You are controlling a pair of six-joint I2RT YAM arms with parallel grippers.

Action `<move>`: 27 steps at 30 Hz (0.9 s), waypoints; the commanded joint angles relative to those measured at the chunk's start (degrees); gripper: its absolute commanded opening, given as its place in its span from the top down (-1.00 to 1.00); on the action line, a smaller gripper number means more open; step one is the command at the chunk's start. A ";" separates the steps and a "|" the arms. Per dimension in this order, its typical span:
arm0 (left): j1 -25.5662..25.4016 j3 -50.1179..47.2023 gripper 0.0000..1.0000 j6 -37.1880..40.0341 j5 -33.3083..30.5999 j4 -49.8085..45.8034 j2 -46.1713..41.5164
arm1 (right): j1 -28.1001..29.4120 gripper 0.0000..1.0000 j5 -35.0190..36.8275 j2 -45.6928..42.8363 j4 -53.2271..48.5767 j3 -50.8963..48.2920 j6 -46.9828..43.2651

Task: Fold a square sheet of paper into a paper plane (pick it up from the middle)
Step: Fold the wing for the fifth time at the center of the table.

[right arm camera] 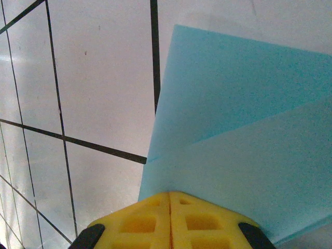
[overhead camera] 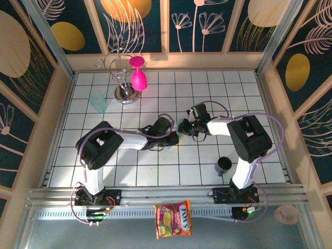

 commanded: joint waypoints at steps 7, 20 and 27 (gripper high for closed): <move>0.23 -4.13 1.00 -0.99 3.27 -6.00 -3.51 | 0.01 0.84 5.28 4.72 -7.35 -1.00 -1.44; -0.26 -7.38 1.00 0.74 5.08 -11.59 -6.34 | -0.04 0.85 5.28 5.16 -7.19 -0.96 -1.18; -0.92 -10.61 1.00 0.47 4.65 -14.87 -8.74 | -0.06 0.85 5.48 5.26 -7.34 -0.92 -1.13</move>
